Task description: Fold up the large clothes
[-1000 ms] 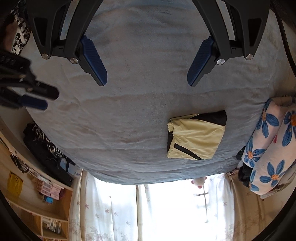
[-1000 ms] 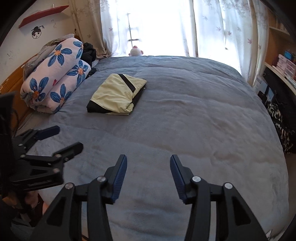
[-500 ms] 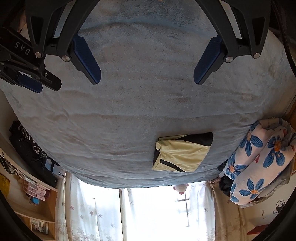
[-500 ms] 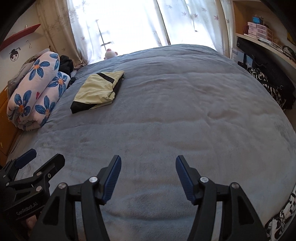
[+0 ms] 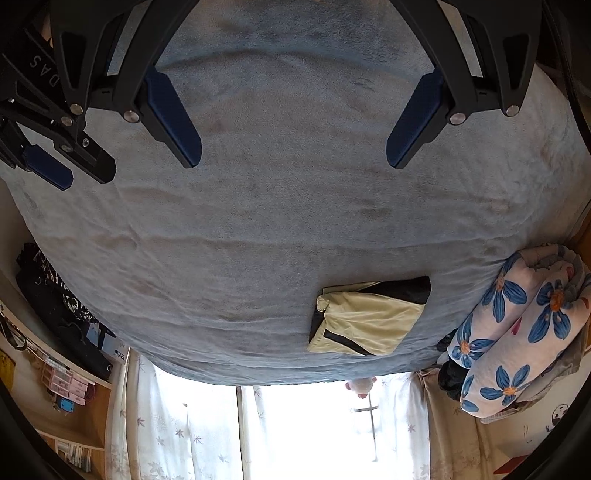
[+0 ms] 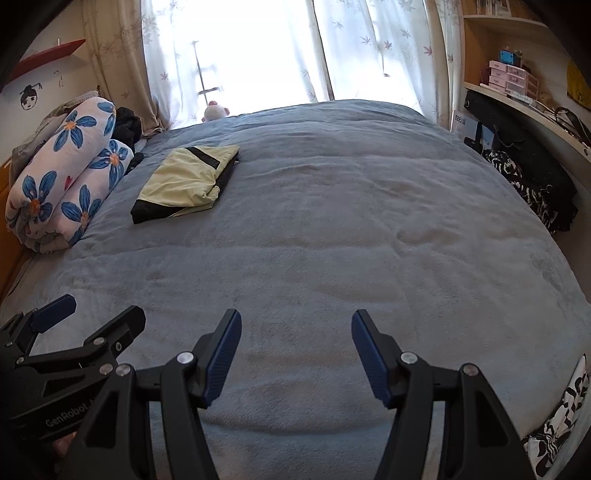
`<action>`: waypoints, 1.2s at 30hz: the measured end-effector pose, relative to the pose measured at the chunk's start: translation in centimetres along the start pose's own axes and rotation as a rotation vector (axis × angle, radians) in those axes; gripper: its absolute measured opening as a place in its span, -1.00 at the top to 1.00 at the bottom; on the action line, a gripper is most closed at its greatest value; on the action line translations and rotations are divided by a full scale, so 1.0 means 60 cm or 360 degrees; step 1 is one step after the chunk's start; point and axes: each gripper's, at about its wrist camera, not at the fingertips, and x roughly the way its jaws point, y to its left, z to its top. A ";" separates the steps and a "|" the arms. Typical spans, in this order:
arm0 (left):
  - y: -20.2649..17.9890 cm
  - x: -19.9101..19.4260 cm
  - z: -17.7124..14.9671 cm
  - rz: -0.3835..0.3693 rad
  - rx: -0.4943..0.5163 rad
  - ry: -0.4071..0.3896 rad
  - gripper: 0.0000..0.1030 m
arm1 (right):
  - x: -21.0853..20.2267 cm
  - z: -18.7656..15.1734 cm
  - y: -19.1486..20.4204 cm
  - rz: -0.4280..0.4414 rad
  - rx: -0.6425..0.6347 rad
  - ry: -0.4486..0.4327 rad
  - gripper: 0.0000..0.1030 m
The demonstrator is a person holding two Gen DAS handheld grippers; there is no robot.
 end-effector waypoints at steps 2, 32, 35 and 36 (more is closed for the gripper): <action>0.002 0.001 -0.001 -0.0003 -0.0001 0.0006 -0.93 | -0.001 0.000 0.000 -0.0012 -0.0009 -0.0003 -0.21; 0.009 0.001 -0.009 -0.0001 -0.0036 0.0071 -0.93 | -0.003 -0.008 0.001 -0.0041 -0.0014 0.0001 -0.21; 0.011 0.000 -0.009 -0.0002 -0.0035 0.0071 -0.93 | -0.003 -0.008 0.002 -0.0047 -0.0019 -0.0003 -0.21; 0.011 0.000 -0.009 -0.0002 -0.0035 0.0071 -0.93 | -0.003 -0.009 0.001 -0.0047 -0.0019 -0.0004 -0.21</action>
